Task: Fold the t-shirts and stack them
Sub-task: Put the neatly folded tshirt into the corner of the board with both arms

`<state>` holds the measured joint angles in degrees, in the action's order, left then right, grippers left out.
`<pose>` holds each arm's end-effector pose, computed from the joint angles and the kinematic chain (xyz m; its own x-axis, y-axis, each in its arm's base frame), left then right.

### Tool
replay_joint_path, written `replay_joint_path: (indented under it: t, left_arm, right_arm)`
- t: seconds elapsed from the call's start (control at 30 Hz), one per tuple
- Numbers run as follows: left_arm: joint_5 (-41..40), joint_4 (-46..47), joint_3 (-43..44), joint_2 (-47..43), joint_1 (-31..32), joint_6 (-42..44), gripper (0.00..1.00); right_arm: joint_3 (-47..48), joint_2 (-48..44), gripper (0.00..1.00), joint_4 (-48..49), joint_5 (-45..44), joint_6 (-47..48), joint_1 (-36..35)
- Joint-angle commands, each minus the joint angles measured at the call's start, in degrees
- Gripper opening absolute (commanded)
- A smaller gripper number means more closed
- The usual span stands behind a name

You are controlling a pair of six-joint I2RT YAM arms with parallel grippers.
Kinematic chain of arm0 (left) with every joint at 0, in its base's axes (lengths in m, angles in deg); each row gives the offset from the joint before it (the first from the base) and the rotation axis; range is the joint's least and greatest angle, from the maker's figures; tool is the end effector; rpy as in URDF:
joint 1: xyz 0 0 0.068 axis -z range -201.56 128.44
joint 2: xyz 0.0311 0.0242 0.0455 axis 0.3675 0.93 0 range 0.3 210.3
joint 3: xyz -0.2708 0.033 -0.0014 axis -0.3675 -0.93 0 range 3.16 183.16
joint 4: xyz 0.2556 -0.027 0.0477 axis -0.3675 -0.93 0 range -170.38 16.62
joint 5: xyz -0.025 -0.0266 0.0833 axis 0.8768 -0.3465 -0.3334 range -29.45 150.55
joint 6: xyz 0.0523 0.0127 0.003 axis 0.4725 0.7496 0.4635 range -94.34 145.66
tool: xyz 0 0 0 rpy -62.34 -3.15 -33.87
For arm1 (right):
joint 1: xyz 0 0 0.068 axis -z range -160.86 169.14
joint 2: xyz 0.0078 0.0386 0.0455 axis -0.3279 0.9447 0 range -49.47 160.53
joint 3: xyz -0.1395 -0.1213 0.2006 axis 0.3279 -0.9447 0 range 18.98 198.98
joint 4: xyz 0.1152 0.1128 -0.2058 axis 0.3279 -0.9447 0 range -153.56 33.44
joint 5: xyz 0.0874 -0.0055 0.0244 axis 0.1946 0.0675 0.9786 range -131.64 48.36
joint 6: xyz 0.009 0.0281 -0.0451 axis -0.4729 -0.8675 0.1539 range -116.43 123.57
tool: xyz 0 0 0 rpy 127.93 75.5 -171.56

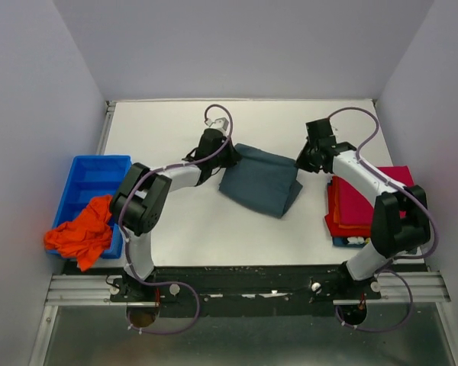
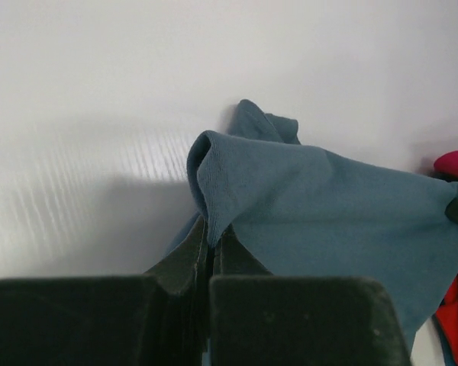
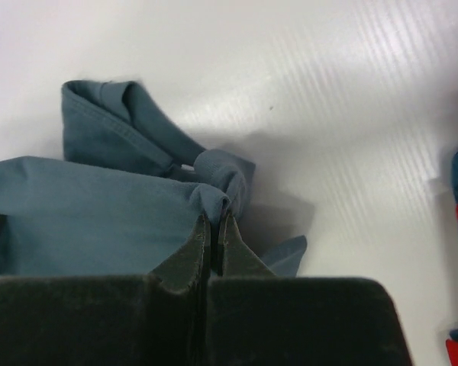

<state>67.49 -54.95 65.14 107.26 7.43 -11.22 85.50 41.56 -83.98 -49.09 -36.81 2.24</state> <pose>0.3571 -0.2027 0.1864 -0.6581 -0.3164 -0.6832 0.2259 0.7826 -0.5800 0.3266 0.0944 0.2444 -0.7110 0.4553 -0.5358 0.3266 0.8887 0.3218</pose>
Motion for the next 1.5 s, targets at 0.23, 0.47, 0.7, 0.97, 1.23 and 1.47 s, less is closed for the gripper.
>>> replay_joint_path:
  t: [0.23,0.47,0.7,0.97,1.23,1.47]
  left_arm:
    - [1.23,-9.64,19.23,13.45,-0.08,6.03,0.74]
    - [-2.36,-15.35,23.10,11.87,-1.13,9.64,0.99]
    - [-5.17,-17.22,16.36,6.26,-1.75,8.33,0.97]
    - [-8.70,-17.83,3.69,-3.32,-1.75,3.31,0.95]
    - [-2.90,-17.99,1.56,-2.11,-1.75,-3.53,0.78]
    - [2.02,-18.35,4.64,2.72,-1.92,-8.81,0.71]
  right_arm:
    - [5.29,9.26,0.64,3.60,-3.72,2.06,5.83]
    - [2.30,9.08,0.60,5.01,-1.88,1.80,6.10]
    - [-0.52,11.19,0.52,7.65,0.24,2.32,6.10]
    - [-0.07,13.22,0.05,3.86,-2.92,0.04,6.97]
    - [-2.98,8.64,0.01,3.25,-7.24,0.04,6.97]
    - [-2.97,9.44,0.01,4.30,-5.74,0.21,6.97]
